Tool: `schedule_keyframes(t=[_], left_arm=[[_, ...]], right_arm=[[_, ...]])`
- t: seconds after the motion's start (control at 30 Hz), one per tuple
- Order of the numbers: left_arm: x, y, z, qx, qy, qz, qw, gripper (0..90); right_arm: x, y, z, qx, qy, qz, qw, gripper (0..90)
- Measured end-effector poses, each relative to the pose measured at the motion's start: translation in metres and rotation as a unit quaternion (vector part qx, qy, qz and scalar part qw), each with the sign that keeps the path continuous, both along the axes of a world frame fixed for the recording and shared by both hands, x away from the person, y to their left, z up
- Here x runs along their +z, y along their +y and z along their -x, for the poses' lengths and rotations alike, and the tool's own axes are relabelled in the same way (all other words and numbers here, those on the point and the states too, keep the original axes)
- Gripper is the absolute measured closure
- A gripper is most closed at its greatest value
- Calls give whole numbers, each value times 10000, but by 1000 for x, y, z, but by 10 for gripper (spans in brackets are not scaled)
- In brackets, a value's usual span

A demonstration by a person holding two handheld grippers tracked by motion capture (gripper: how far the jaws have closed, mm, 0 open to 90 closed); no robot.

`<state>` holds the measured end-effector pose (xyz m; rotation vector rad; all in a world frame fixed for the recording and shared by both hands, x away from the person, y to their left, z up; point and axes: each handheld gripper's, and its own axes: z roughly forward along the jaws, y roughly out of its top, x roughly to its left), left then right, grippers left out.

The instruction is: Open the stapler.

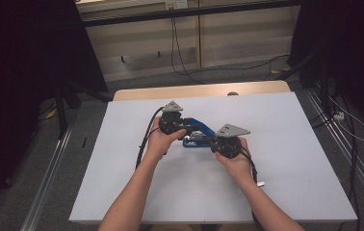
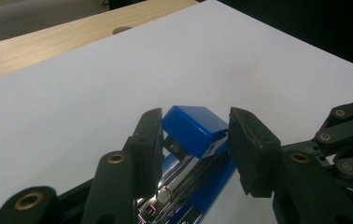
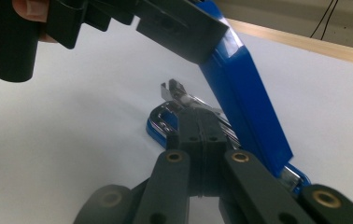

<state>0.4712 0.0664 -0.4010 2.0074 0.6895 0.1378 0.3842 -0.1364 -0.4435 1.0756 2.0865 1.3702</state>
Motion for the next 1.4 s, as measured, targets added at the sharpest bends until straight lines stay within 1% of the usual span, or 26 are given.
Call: schedule_keyframes(t=[0.07,0.1,0.13,0.17,0.3,0.43,0.47,0.53,0.57,0.63,0.7,0.83,0.87,0.93,1.0,1.07,1.1,1.17,1.23,1.3,1.33,1.37,1.4], left_arm=[[0,-1,0,10,4,19,10000,565],[1,-1,1,10,-1,-16,10000,565],[1,-1,1,9,-13,-43,10000,565],[2,-2,2,21,-29,-79,10000,565],[3,-3,2,40,-28,-84,10000,564],[4,-4,2,55,-9,-99,9999,564],[4,-4,2,61,-5,-100,9999,564],[4,-4,2,56,-11,-101,9999,565],[4,-3,2,52,-10,-100,9999,566],[3,-3,1,49,36,-57,10000,567],[3,-3,1,53,36,-55,10000,566],[3,-2,0,49,28,-54,10000,567],[3,-2,0,69,73,-21,9999,567],[3,-2,0,81,99,20,9999,566],[3,-3,-1,95,121,35,9999,564],[2,-2,-1,97,117,52,9999,565],[2,-1,-1,101,146,80,9998,565],[2,-1,-2,129,168,113,9997,564],[3,0,-2,142,246,211,9994,536],[4,1,-2,165,222,254,9993,531],[4,1,-2,165,222,254,9993,518],[5,2,-2,186,249,318,9990,518],[7,5,-2,206,195,378,9989,509]], right_arm=[[0,4,-2,-11,1,3,10000,900],[0,4,-2,-11,1,3,10000,900],[0,7,-5,-37,-3,-67,10000,900],[1,9,-7,-37,-9,-77,10000,900],[0,19,-10,-10,-6,-27,10000,900],[-1,25,-14,-70,-9,43,10000,900],[-1,28,-17,-171,-26,39,9998,900],[-2,29,-21,-272,-38,69,9996,900],[-2,29,-22,-332,-41,50,9994,900],[-3,30,-24,-415,45,-103,9991,900],[-6,32,-24,-502,43,-247,9984,900],[-10,34,-25,-608,17,-240,9979,900],[-10,34,-25,-625,26,-263,9977,900],[-11,34,-25,-636,27,-290,9976,900],[-12,36,-26,-655,5,-378,9971,900],[-11,36,-27,-663,-18,-342,9972,900],[-11,37,-27,-641,-8,-374,9972,900],[-11,37,-28,-651,-41,-358,9972,900],[-12,38,-27,-671,-14,-394,9970,900],[-13,39,-26,-668,-61,-357,9971,900],[-13,39,-26,-673,-50,-360,9971,900],[-13,39,-26,-673,-50,-360,9971,900],[-14,39,-26,-677,-41,-372,9970,900]])
